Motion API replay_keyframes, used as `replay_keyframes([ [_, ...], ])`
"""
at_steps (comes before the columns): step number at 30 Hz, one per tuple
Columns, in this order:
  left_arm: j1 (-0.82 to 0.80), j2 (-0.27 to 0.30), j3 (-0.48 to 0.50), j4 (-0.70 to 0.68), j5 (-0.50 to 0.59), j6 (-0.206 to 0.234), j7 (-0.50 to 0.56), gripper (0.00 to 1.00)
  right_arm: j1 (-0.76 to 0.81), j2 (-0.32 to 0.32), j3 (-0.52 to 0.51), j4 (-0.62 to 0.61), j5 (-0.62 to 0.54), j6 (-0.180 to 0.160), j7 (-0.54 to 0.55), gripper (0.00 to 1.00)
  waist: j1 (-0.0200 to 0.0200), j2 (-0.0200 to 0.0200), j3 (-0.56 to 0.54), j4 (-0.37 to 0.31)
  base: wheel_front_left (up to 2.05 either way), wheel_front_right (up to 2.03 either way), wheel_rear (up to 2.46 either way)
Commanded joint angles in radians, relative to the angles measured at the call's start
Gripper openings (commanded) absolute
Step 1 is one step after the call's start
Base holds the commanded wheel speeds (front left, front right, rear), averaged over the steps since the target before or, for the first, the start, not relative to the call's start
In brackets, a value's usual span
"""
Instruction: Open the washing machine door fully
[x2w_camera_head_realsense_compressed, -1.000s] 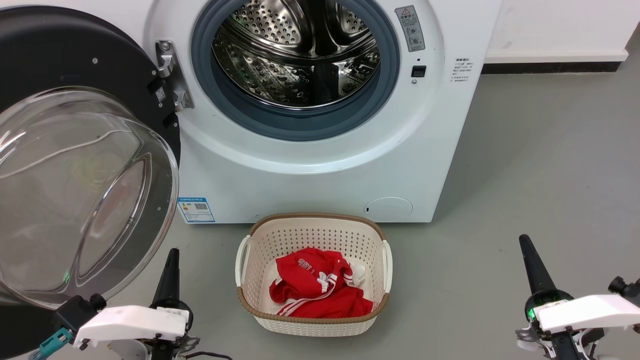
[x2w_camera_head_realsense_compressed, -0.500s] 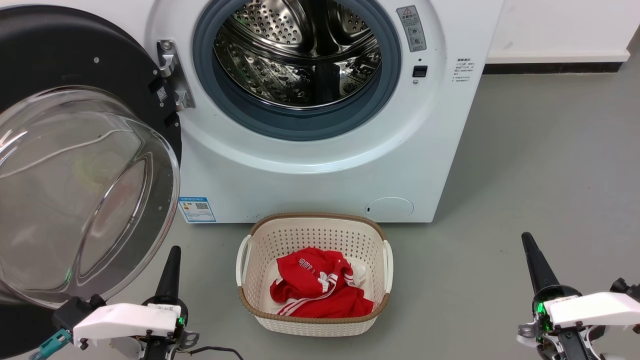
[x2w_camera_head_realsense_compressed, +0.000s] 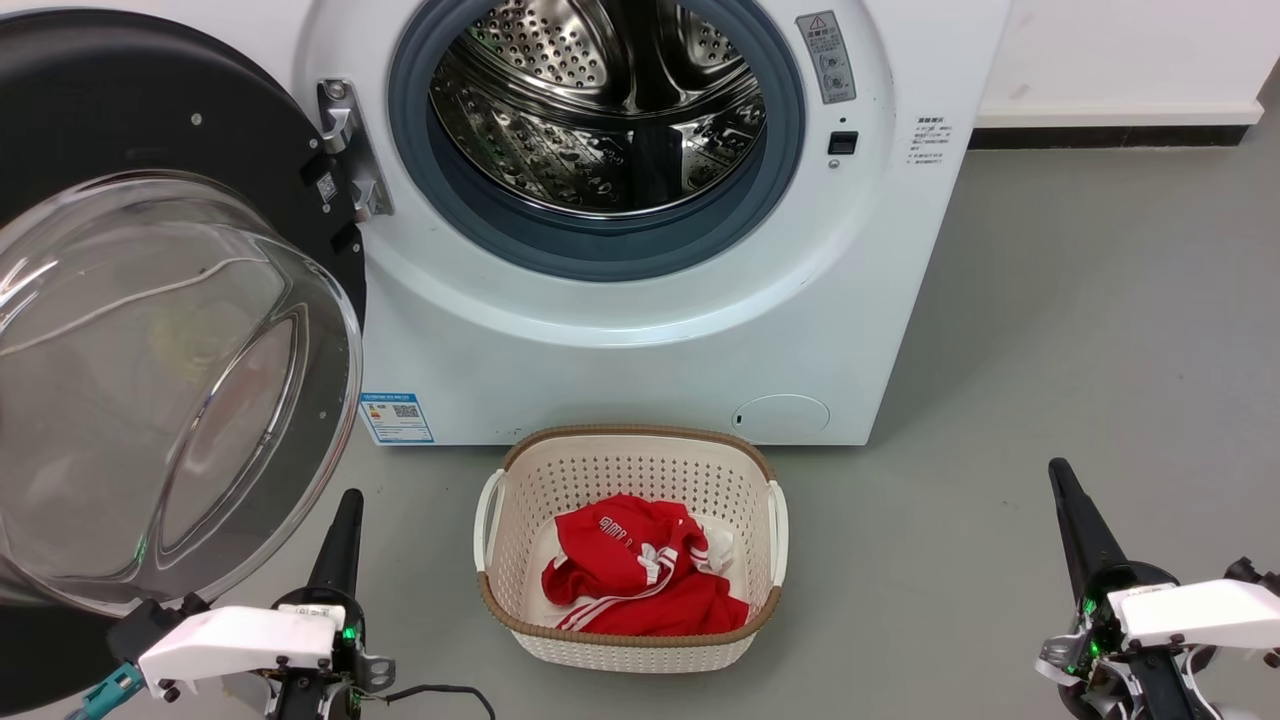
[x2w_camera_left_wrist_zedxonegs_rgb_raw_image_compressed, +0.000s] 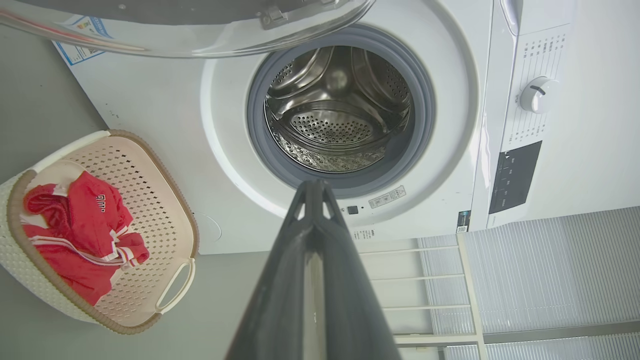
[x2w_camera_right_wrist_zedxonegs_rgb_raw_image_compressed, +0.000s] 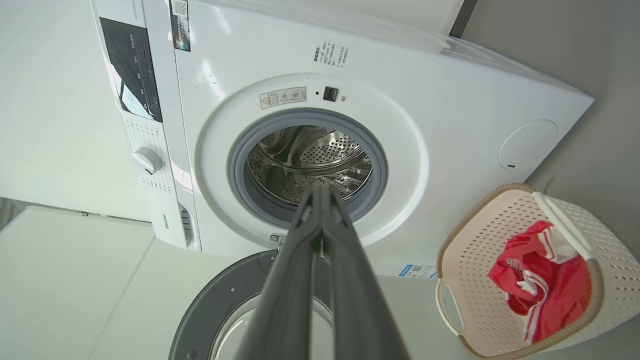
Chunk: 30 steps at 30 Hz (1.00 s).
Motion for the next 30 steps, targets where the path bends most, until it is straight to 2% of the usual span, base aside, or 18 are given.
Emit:
replay_keyframes([
  [1, -0.023, 0.0, 0.003, 0.001, -0.027, -0.008, 0.007, 0.0, -0.019, -0.002, -0.003, 0.002, 0.028, 0.0, 0.007, 0.0, 0.0, -0.0001, 0.0, 0.0, 0.0, 0.0, 0.0],
  [30, -0.042, -0.003, 0.02, 0.036, -0.243, -0.028, 0.059, 0.0, -0.04, 0.005, -0.029, 0.033, 0.229, 0.0, 0.05, 0.0, 0.0, -0.0001, 0.0, 0.006, 0.0, 0.0, 0.0],
])
